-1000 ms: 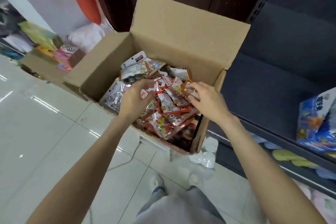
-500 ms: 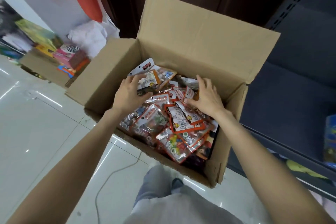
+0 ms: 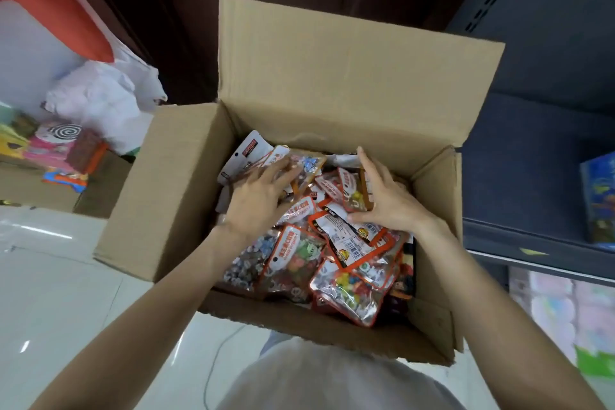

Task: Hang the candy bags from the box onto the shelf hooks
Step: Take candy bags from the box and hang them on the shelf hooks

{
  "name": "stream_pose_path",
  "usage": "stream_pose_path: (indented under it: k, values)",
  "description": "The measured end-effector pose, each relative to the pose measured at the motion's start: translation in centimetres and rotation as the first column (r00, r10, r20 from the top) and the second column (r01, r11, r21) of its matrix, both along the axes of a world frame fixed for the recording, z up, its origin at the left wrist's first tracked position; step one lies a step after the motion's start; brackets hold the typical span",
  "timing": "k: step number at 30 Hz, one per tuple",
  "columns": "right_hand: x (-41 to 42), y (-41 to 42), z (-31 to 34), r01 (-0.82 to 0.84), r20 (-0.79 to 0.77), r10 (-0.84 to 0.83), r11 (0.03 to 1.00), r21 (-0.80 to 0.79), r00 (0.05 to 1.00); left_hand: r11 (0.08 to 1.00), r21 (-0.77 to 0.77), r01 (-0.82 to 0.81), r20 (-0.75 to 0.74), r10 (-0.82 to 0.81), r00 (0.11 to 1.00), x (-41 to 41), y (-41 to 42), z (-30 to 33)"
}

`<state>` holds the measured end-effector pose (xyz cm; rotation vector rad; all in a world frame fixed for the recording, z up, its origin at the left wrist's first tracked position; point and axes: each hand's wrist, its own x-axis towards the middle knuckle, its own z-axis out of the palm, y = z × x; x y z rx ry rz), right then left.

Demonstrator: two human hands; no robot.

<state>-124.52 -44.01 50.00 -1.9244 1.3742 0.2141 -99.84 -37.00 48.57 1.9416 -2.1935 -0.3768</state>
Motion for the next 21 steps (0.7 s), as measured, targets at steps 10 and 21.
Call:
stream_pose_path:
  k: [10, 21]
  values:
    - [-0.7, 0.5, 1.4, 0.134, 0.052, -0.126, 0.971, -0.200, 0.991, 0.968, -0.130, 0.213, -0.044, -0.221, 0.974, 0.3, 0.5, 1.0]
    - [4.2, -1.5, -1.1, -0.116, -0.256, -0.046, 0.805, -0.582, 0.966, 0.949, -0.312, 0.042, -0.191, -0.106, 0.976, 2.5, 0.4, 1.6]
